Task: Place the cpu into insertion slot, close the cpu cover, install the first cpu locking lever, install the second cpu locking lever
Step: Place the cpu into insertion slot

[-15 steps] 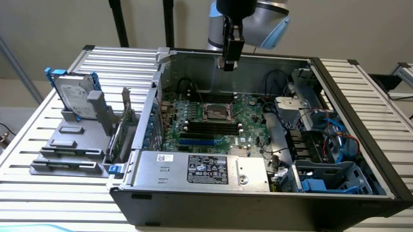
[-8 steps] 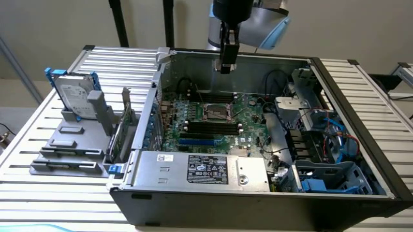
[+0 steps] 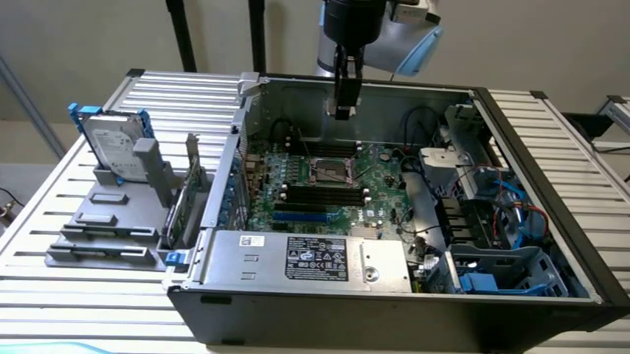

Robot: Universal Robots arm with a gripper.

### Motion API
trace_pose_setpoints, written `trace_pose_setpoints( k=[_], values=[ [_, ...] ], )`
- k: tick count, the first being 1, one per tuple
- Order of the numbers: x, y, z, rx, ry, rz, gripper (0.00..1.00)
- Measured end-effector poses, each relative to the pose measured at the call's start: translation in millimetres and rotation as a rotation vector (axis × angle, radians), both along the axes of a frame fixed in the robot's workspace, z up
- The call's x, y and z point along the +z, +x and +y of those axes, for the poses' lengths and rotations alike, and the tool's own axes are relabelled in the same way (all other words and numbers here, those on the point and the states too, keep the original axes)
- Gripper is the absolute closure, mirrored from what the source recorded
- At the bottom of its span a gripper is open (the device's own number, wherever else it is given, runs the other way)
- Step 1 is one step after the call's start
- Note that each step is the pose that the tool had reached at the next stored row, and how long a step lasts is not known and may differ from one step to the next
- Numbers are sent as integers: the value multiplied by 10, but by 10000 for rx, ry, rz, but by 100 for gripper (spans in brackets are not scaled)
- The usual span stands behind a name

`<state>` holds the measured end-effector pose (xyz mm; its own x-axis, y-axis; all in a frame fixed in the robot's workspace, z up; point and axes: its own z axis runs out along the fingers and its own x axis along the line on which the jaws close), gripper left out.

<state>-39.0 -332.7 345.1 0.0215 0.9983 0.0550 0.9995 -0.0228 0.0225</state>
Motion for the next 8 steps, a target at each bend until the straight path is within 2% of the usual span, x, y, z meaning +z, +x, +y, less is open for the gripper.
trace_pose_setpoints(
  k=[8],
  values=[
    [-146,-3,4,-136,-1,0,45]
  ],
)
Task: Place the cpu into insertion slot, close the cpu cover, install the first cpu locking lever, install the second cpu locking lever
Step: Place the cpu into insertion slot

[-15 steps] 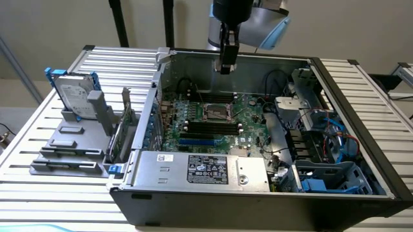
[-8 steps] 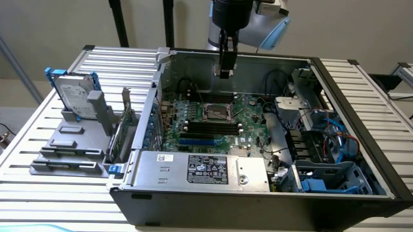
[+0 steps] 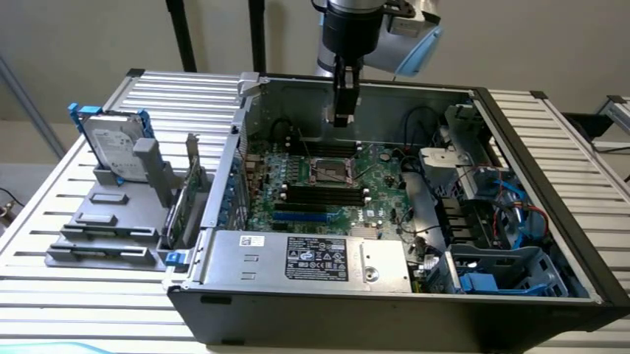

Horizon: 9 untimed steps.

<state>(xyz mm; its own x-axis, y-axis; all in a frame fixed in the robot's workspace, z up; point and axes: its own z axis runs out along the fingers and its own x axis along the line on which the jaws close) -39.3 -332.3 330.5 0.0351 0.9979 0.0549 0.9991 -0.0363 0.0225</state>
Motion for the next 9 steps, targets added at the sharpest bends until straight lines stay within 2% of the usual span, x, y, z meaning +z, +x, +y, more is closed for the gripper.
trace_pose_setpoints(
  k=[9],
  values=[
    [-164,-10,15,-19,2,-1,45]
  ],
)
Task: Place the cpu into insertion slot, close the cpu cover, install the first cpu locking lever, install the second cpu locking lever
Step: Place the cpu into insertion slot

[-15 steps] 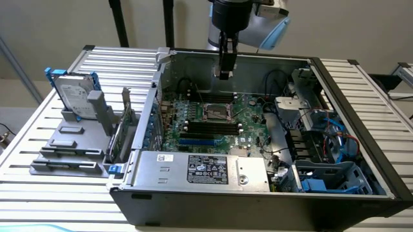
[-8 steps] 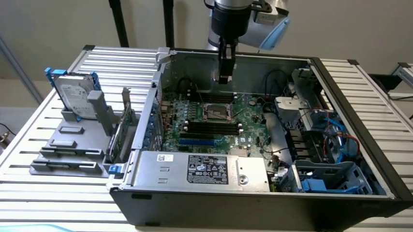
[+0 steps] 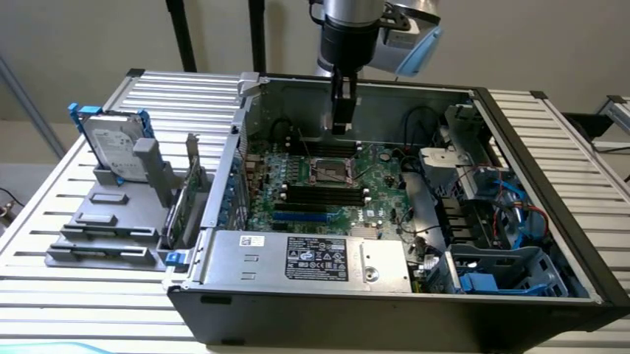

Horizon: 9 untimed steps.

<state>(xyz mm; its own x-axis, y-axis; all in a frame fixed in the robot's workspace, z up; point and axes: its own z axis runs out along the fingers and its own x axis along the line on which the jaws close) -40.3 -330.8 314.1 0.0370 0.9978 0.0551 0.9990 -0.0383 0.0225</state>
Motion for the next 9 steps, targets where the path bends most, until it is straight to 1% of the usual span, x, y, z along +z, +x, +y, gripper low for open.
trace_pose_setpoints(
  k=[3,9],
  values=[
    [-55,-3,8,1,-1,0,45],
    [-163,-3,10,0,-2,1,45]
  ],
)
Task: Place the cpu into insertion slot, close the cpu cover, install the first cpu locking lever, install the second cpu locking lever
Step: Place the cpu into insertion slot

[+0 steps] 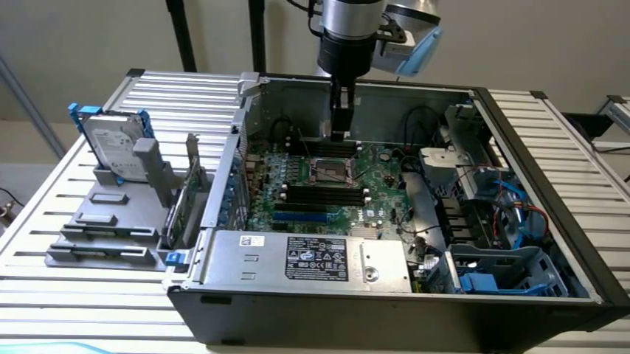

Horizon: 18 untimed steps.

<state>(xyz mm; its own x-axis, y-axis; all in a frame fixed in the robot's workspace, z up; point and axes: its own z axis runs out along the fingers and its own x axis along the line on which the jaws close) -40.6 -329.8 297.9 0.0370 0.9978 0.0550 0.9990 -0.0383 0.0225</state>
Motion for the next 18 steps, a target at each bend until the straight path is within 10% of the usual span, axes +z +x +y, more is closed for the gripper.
trace_pose_setpoints(
  k=[8,18],
  values=[
    [-139,11,-28,46,29,-1,45],
    [-253,25,-106,134,290,-3,45]
  ],
)
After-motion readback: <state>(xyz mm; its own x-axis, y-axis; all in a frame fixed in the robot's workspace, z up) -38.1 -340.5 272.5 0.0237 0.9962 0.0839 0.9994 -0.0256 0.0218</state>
